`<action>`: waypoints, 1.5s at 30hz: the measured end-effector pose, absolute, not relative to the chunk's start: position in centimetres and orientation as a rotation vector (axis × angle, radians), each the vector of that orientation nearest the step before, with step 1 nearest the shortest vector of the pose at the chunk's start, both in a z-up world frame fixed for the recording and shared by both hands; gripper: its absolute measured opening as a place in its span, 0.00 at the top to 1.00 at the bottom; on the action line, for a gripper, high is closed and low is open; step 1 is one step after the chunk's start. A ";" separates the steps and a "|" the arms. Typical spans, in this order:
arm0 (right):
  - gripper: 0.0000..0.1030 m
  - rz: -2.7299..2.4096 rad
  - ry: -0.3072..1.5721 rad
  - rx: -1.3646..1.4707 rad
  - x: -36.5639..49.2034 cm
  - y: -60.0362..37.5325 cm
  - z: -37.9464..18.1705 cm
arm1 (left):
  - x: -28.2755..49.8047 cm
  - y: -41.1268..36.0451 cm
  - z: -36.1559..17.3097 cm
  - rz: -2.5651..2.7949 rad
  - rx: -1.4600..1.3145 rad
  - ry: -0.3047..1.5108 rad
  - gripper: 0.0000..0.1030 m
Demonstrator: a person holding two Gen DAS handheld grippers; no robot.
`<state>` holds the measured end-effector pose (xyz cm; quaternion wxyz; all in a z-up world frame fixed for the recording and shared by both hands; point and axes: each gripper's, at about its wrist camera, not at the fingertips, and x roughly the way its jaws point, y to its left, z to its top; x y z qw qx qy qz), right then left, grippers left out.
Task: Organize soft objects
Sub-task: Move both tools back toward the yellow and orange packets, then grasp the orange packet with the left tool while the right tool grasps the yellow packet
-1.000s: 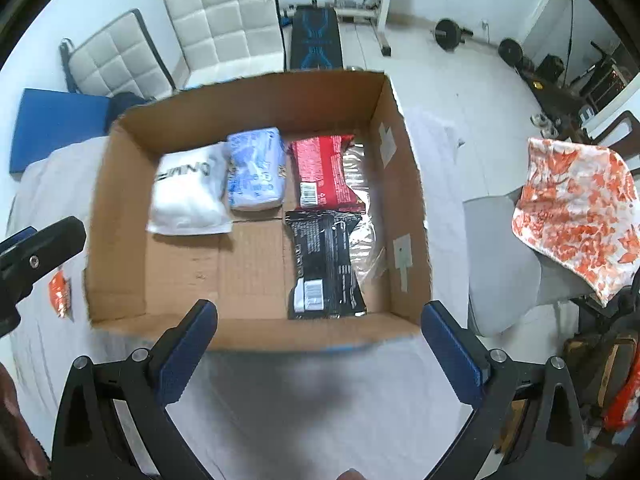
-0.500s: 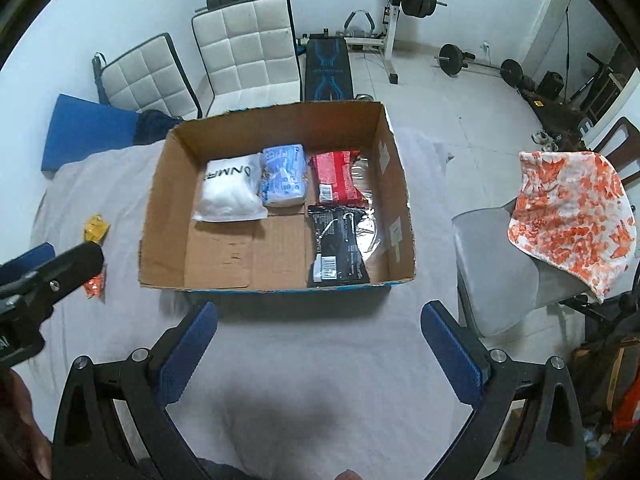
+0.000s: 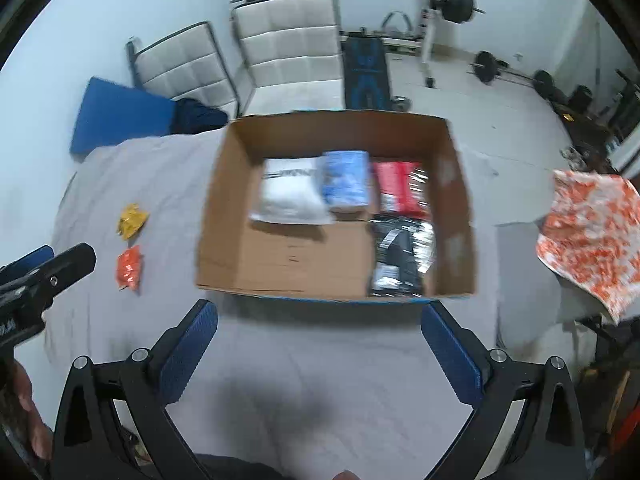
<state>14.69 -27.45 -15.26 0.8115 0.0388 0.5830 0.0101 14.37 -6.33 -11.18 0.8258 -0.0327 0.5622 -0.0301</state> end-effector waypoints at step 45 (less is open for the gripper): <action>0.00 0.239 1.505 -0.130 27.9 0.9 -31.9 | 21.4 16.1 -37.6 0.107 -0.236 1.590 0.41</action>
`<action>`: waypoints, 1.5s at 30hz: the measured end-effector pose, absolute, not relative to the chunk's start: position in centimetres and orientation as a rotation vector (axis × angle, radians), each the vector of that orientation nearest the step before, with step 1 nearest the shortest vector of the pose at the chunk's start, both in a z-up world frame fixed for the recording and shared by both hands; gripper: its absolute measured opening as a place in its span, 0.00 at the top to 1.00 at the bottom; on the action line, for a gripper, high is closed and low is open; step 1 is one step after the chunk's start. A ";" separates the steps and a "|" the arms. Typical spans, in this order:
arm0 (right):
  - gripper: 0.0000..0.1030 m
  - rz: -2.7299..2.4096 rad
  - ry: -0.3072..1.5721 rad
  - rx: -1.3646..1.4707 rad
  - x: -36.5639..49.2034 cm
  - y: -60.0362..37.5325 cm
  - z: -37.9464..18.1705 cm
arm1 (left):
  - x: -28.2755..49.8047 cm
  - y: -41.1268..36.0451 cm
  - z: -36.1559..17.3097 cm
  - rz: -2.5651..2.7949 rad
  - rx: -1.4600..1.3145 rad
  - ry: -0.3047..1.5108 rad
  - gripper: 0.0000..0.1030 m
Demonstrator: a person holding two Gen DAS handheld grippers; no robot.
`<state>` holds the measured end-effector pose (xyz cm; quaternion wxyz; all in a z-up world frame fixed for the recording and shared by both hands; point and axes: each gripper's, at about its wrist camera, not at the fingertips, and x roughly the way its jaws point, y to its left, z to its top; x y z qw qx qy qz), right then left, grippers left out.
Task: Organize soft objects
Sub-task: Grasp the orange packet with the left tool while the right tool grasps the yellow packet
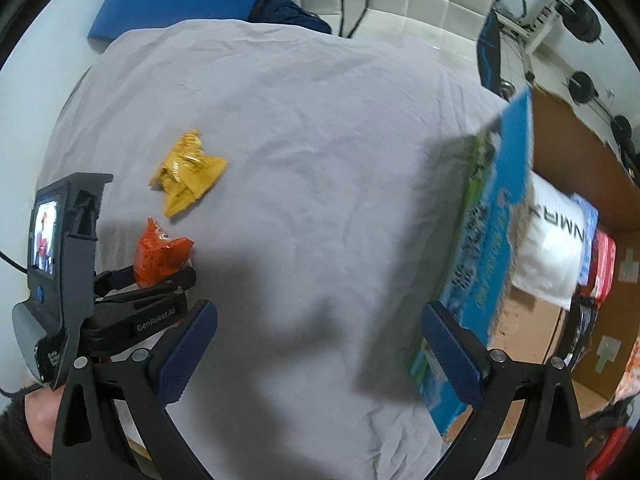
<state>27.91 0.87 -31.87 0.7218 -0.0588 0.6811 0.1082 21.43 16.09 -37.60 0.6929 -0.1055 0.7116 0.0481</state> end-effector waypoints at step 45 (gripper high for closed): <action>0.45 0.428 1.631 -0.522 35.9 22.0 -43.9 | 19.0 29.0 -39.3 0.269 -0.396 1.533 0.41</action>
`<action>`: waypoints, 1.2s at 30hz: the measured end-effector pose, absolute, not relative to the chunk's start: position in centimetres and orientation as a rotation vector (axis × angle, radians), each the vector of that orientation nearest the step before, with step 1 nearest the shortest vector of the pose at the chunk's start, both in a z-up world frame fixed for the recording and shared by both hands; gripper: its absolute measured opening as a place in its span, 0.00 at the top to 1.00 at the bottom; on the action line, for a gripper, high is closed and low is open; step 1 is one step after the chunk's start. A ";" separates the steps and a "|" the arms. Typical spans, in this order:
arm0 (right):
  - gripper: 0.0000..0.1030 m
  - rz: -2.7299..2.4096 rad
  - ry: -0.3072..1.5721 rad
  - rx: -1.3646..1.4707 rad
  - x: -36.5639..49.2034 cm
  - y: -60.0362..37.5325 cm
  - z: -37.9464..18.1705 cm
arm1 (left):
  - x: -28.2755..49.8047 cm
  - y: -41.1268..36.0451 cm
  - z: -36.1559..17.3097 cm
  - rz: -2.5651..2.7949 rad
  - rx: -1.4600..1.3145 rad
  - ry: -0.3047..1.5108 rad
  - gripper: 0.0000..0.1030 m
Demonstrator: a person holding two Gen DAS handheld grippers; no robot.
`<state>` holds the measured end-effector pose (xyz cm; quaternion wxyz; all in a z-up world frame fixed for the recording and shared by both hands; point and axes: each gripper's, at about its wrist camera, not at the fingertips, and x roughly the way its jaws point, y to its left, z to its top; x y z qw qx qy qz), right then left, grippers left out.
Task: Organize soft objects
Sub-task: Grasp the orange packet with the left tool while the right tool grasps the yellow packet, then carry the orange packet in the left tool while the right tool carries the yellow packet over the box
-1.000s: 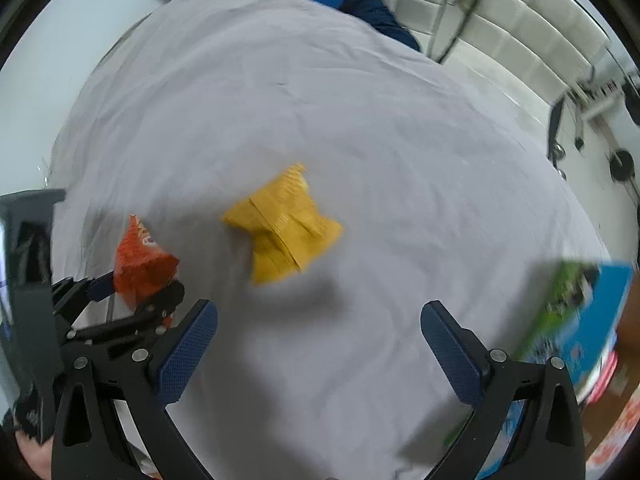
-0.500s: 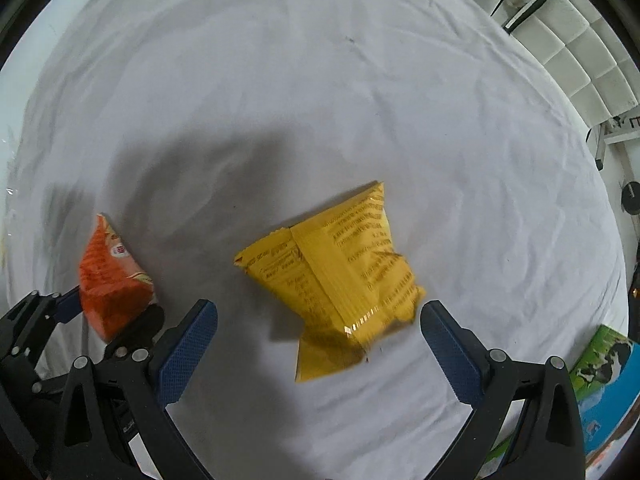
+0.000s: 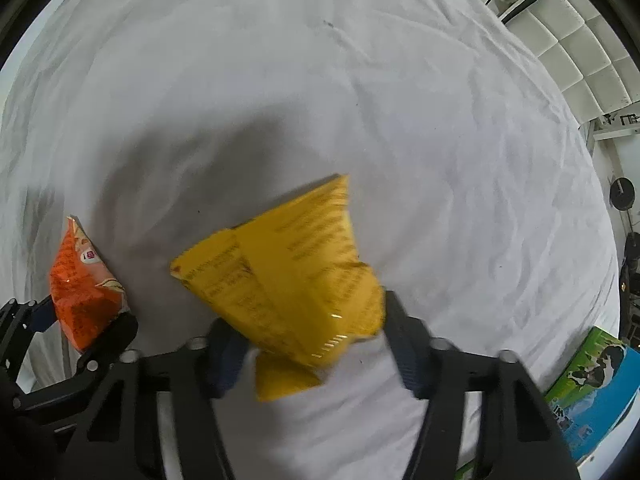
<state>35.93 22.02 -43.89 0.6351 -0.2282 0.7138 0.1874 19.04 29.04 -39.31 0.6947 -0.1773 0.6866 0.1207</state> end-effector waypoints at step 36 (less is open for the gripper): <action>0.56 0.440 1.398 -0.261 30.6 10.1 -26.7 | 18.2 20.5 -20.4 0.152 -0.310 1.241 0.42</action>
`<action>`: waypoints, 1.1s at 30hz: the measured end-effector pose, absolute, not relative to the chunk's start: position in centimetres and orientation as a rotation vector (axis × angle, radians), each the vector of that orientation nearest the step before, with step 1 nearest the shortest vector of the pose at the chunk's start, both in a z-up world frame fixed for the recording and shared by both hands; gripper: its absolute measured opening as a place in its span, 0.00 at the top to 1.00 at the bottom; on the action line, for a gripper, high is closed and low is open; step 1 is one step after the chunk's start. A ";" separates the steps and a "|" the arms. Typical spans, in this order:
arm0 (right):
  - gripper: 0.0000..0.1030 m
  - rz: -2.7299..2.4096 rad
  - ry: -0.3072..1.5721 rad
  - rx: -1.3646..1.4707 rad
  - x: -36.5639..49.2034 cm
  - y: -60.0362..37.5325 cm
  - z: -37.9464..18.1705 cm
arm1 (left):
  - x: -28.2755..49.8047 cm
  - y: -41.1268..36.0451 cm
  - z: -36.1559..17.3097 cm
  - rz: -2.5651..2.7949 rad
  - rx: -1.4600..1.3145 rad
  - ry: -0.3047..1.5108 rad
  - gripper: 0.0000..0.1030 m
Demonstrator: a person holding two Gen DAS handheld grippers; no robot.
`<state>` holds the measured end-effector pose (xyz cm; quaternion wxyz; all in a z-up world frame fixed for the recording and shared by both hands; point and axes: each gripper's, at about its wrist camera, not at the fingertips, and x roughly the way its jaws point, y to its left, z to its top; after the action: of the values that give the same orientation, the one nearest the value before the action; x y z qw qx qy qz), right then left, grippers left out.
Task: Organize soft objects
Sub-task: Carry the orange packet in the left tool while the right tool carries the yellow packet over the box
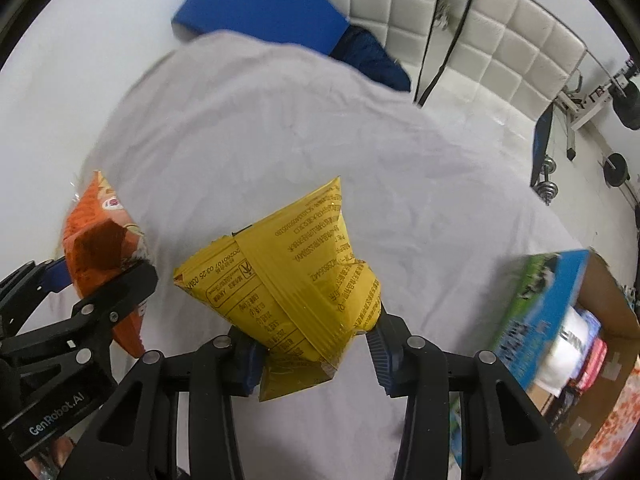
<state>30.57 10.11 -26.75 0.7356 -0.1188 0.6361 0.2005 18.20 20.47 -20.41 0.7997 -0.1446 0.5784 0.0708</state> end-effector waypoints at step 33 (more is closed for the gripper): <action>0.56 0.106 1.223 0.116 18.8 -25.9 -13.9 | 18.5 -6.7 -11.3 -0.226 -0.121 1.136 0.42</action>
<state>18.83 -25.87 -13.85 0.8160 0.0544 0.5733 0.0497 18.49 -6.68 -11.31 0.8352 -0.0570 0.5365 -0.1066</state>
